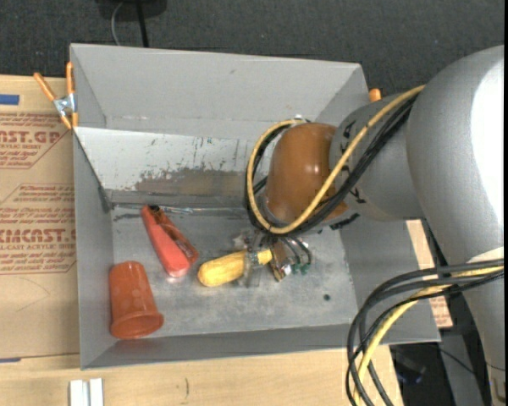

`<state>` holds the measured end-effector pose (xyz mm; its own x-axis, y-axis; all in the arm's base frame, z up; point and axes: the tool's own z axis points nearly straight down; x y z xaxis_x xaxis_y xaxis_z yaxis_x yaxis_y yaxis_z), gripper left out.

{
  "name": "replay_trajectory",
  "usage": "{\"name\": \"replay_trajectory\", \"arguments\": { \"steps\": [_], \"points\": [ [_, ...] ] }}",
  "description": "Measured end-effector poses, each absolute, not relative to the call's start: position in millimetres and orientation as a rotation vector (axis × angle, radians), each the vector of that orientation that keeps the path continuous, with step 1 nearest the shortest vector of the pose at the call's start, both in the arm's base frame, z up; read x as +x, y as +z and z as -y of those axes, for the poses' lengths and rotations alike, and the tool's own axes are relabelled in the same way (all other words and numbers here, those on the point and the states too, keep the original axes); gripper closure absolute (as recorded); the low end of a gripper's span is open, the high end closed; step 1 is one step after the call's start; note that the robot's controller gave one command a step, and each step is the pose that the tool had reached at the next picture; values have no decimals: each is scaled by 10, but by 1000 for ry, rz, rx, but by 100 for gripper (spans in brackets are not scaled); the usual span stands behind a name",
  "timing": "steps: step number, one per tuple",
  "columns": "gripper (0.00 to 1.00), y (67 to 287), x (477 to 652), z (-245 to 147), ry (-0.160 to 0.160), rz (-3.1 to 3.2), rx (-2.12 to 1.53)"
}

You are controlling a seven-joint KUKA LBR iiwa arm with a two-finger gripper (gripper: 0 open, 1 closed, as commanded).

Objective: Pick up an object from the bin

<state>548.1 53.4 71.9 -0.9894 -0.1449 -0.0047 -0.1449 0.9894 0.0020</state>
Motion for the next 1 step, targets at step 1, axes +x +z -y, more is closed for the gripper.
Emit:
{"name": "replay_trajectory", "arguments": {
  "steps": [1],
  "points": [
    [100,880,5454,-532,3,-3139,-229]
  ]
}}
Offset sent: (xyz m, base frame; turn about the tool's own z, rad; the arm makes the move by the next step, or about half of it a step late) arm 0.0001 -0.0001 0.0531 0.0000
